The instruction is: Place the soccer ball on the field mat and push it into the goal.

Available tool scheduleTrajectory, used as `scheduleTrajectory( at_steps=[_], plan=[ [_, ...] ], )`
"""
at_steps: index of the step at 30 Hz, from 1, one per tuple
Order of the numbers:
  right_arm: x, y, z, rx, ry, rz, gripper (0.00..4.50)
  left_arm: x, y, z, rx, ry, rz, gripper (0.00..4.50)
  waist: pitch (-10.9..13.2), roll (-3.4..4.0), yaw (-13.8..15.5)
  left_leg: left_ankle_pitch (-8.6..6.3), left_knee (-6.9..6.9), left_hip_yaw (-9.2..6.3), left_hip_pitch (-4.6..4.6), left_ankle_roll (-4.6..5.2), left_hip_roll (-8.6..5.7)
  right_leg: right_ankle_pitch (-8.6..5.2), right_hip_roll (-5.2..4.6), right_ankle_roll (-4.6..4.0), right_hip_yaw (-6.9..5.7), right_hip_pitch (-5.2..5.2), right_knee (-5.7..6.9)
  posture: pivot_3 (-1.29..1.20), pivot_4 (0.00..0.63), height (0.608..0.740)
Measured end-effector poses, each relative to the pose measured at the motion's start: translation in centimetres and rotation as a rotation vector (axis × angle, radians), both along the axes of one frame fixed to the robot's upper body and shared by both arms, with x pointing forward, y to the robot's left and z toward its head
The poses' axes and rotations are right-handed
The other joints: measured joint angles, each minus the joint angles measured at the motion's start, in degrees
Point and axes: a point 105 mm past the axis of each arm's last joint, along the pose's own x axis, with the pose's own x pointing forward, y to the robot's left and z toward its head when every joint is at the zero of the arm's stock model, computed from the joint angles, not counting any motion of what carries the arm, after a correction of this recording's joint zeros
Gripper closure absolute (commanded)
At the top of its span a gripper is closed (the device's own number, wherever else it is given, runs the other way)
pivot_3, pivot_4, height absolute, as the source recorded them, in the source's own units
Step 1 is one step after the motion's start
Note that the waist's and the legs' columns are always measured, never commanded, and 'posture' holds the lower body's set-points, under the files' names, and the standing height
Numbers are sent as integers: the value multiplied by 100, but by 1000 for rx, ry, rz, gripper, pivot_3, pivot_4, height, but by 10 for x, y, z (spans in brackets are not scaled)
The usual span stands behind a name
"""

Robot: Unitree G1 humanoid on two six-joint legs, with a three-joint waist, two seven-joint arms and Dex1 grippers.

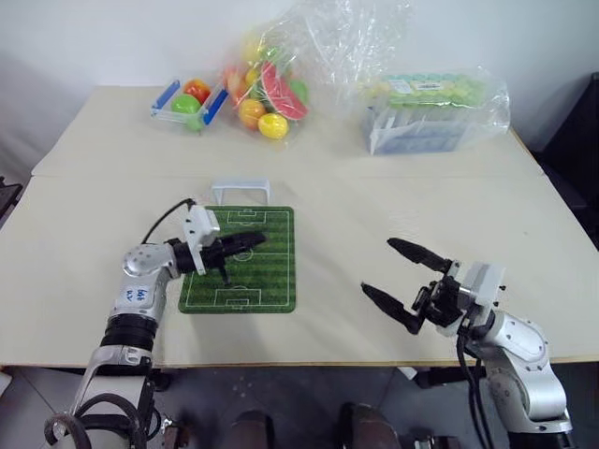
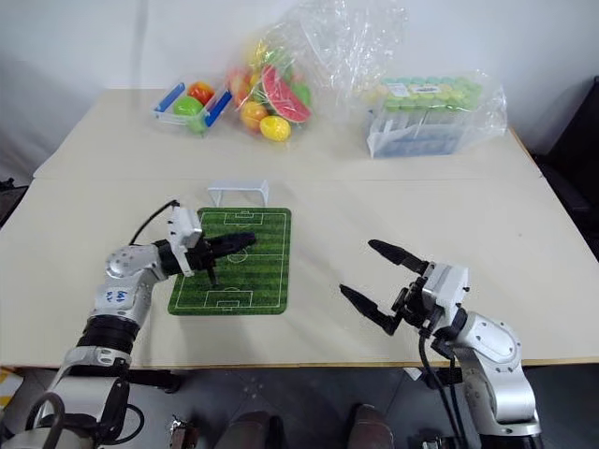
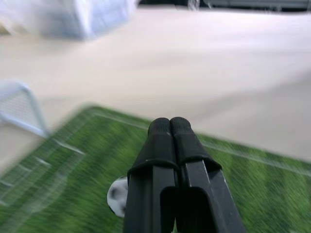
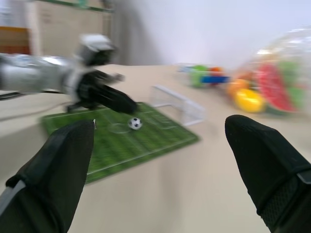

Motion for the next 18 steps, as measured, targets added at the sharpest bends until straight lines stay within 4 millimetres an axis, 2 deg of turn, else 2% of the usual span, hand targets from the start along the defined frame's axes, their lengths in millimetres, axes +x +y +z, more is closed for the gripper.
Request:
scheduleTrajectory(
  at_steps=[5, 9, 14, 18],
  plan=[
    [8, -3, -9, -8, 4, -39, 0, -24, 51, 0, -54, 10, 166, 4487, 0, 0, -4, 0, 0, 0, -2, 1, 1, 0, 0, 0, 3, -2, -4, 0, 150, 740],
    [13, -4, -15, -11, 12, -31, 0, -51, 92, 2, -98, 22, 330, 4487, 1, 1, 15, -1, 1, -1, -1, 2, 3, 0, -1, 0, 7, -1, 0, 0, 150, 740],
    [22, -3, -11, -7, -22, -23, 0, -78, 116, -3, -100, 58, 477, 4487, 1, 1, 7, -3, 1, 1, 3, 0, 6, 0, 0, 0, 11, -1, 1, 0, 150, 740],
    [29, -8, -18, -6, -12, -39, 0, -100, 145, -13, -98, 88, 651, 4487, 1, 2, -5, -5, -2, 6, 4, -2, 12, -1, 6, -2, 12, -3, -3, 0, 150, 740]
  ],
)
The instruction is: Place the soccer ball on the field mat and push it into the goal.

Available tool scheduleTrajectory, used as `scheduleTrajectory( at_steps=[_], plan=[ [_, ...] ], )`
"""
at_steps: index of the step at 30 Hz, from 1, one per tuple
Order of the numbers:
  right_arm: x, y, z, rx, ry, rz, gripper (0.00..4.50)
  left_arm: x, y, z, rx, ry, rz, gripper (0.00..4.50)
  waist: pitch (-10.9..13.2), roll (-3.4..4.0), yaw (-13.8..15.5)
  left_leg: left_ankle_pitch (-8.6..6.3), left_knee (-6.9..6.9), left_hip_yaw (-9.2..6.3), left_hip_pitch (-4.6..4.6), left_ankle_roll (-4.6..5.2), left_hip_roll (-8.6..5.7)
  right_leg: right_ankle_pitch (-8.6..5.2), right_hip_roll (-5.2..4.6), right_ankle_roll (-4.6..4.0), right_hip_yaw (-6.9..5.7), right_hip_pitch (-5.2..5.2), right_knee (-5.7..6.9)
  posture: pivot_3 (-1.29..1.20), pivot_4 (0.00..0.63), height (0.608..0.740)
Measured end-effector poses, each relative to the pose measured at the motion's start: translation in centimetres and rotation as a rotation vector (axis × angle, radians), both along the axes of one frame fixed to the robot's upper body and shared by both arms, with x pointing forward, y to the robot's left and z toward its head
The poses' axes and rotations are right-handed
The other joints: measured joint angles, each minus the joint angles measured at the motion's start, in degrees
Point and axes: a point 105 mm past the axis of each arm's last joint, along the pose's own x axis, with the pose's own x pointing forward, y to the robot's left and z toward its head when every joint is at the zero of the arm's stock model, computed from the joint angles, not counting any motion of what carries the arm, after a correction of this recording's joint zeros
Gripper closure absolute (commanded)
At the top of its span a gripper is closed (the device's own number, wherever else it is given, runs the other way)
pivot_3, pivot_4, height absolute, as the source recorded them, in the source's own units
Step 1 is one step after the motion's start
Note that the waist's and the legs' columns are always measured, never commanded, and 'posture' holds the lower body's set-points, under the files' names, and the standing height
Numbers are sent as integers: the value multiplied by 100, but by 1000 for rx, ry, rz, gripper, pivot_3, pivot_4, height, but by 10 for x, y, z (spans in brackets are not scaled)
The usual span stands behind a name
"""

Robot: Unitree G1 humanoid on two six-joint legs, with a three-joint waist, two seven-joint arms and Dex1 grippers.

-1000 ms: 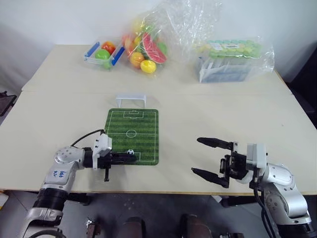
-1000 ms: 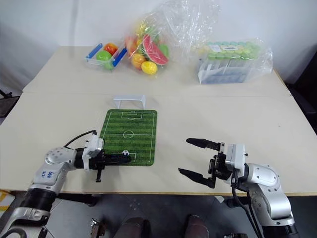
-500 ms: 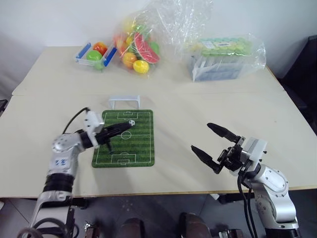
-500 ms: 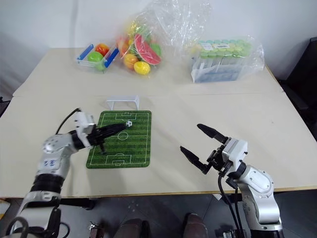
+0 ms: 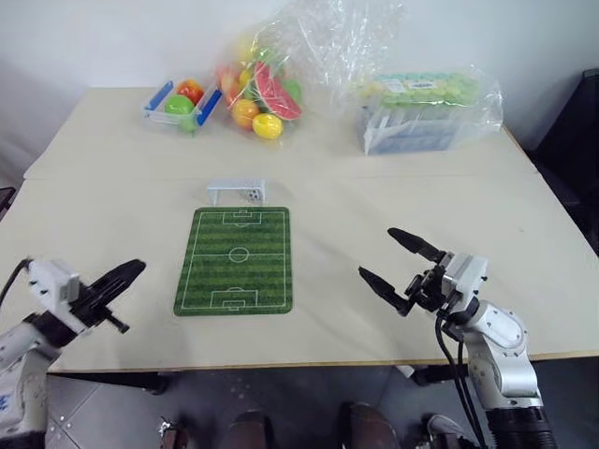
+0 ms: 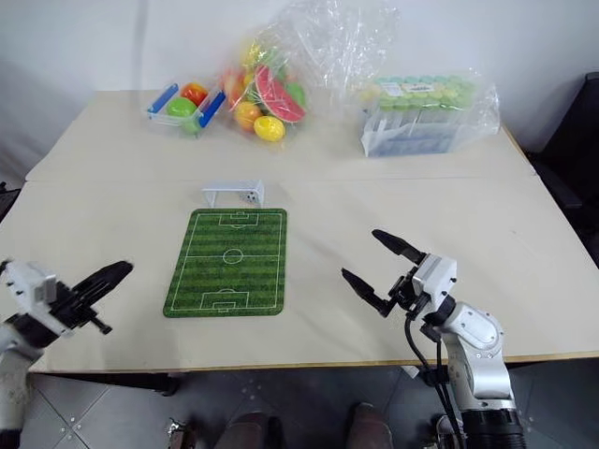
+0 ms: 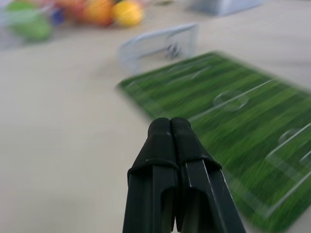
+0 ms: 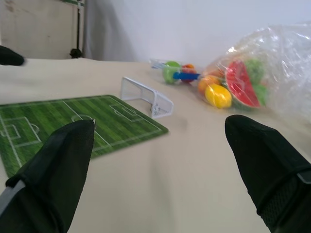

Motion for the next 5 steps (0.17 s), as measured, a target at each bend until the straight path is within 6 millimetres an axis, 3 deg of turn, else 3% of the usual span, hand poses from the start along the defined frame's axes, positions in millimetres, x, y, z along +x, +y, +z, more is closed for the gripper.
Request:
scheduleTrajectory(
  at_steps=[5],
  plan=[
    [5, 4, 6, 3, -29, 9, 0, -3, 3, 2, -4, -18, 57, 4487, -1, -1, 42, -1, 7, 0, -2, 1, 0, 1, 0, -2, 2, 1, 1, 0, 150, 740]
  ],
)
